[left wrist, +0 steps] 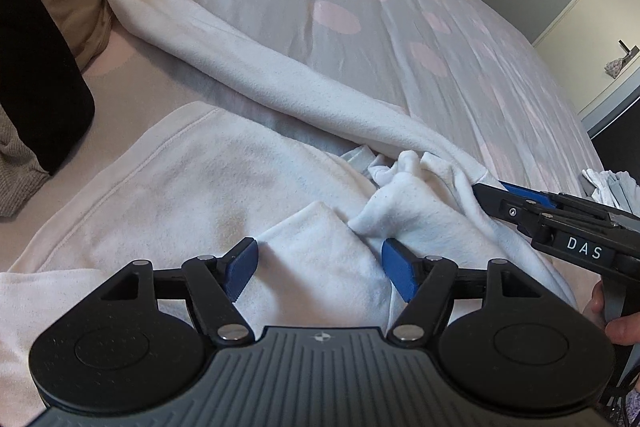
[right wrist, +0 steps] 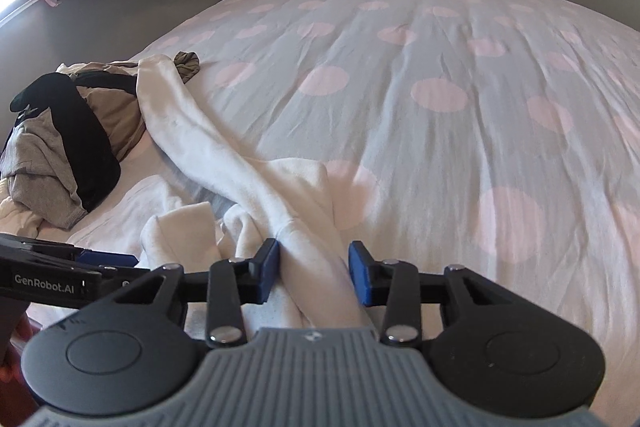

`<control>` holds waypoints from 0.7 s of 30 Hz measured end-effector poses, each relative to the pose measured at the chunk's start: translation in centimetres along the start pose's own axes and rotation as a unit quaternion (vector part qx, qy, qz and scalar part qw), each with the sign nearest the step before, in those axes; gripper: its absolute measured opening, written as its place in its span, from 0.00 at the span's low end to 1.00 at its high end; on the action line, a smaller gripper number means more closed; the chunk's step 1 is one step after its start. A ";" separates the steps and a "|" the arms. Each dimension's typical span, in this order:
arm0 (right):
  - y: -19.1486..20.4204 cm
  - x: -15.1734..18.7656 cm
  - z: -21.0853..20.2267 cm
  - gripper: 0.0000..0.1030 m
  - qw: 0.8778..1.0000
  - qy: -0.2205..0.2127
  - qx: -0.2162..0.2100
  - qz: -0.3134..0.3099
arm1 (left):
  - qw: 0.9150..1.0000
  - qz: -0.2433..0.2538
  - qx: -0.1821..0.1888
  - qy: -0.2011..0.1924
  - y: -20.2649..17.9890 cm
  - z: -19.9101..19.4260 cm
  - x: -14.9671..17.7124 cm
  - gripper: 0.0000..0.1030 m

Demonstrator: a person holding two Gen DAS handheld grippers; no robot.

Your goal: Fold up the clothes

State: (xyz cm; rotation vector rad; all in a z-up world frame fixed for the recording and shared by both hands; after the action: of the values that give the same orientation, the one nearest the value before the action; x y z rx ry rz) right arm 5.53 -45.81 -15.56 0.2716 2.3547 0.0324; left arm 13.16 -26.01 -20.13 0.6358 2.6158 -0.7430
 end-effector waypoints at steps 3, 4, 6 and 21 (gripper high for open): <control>0.0 0.5 -0.1 0.41 1.000 -0.002 -0.005 0.008 | 1.000 -0.008 0.000 -0.009 -0.1 0.1 0.3 0.67; 0.0 0.6 -0.1 0.41 1.000 -0.003 -0.005 0.008 | 1.000 -0.005 -0.001 -0.009 -0.1 0.1 0.3 0.67; 0.0 0.7 -0.3 0.41 1.000 -0.006 -0.005 0.005 | 1.000 0.003 -0.005 -0.006 -0.3 0.2 0.4 0.71; -1.2 -0.6 -3.2 0.15 0.998 -0.056 0.006 0.024 | 0.999 0.032 -0.029 0.015 -2.0 -0.2 0.1 0.38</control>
State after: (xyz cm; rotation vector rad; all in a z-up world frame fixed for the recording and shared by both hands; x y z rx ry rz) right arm 3.54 -46.91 -13.01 0.3283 2.2366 0.0250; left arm 12.06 -27.40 -19.20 0.7159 2.6204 -0.6403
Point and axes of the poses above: each gripper's, at about its wrist camera, not at the fingertips, and z roughly the way its jaws point, y to its left, x to its underside, the point moved 5 cm from there along z, roughly the way its jaws point, and after that the axes turned 6 degrees about -z, right-handed, at the moved point
